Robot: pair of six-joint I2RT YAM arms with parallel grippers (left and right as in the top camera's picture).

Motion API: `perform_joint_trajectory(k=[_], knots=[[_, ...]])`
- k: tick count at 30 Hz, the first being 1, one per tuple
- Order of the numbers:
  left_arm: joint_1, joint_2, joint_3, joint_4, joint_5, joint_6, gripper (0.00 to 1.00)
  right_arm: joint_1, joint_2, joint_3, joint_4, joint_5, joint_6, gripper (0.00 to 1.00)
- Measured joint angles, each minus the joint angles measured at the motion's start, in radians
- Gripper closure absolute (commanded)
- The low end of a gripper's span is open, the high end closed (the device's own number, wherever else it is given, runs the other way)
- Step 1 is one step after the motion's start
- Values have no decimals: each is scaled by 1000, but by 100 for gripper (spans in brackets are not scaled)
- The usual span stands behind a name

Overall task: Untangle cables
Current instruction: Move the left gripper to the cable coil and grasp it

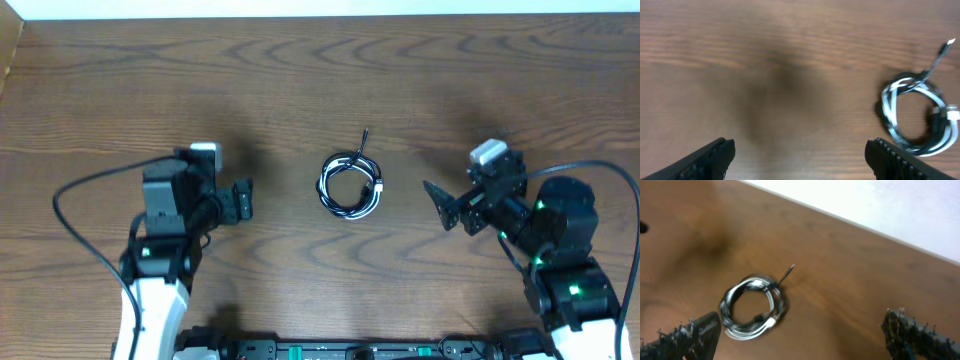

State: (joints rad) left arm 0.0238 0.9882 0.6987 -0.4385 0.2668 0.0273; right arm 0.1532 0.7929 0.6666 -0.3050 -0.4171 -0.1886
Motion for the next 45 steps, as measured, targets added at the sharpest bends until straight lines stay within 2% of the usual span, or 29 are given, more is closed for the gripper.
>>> perform_joint_trajectory(k=[9,15,20,26,29,32,36,41,45], knots=[[-20,267,343,-315,147,68,11,0,218,265,-212,-92,1,1],[-109,431,527,-430,177,108,11,0,364,445,-372,-150,-14,1],[-144,510,555,-367,181,113,11,0,452,511,-389,-166,-32,1],[-144,531,555,-305,201,129,12,0,470,512,-391,-148,-35,1],[-145,544,557,-268,204,158,20,0,470,512,-396,-145,-35,1],[-155,592,557,-227,206,176,22,0,470,512,-404,-144,-36,2],[-205,716,557,-169,206,185,24,0,470,512,-410,-143,-39,8],[-264,840,557,-102,205,188,36,0,470,512,-418,-143,-40,13],[-301,912,557,-35,179,179,42,0,470,512,-418,-142,-40,14]])
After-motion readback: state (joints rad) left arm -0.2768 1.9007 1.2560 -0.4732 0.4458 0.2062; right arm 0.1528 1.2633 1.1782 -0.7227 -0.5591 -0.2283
